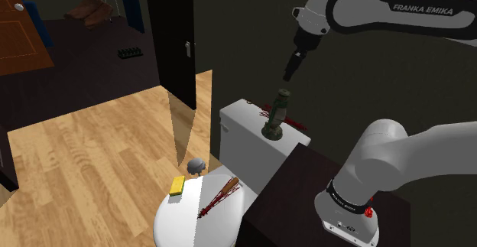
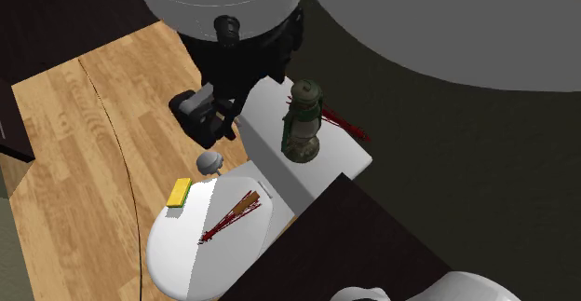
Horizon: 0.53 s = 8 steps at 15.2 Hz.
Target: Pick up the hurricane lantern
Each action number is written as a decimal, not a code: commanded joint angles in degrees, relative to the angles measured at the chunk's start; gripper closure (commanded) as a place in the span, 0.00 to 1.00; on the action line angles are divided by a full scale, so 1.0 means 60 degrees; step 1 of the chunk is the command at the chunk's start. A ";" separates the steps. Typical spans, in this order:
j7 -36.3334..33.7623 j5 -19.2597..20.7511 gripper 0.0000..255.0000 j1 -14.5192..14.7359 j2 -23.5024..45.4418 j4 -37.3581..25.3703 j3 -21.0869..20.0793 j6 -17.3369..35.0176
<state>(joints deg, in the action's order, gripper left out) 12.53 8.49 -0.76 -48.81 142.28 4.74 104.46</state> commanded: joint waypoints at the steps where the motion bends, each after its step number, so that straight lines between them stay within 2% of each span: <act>1: 0.0518 0.0243 0.00 -0.0064 -0.0002 0.0464 0.0441 0.0584; 8: 0.2386 0.1037 0.00 -0.0285 0.0858 0.1271 0.2173 0.2633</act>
<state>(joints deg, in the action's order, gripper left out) 24.94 14.08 -2.28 -44.37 149.62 16.20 118.81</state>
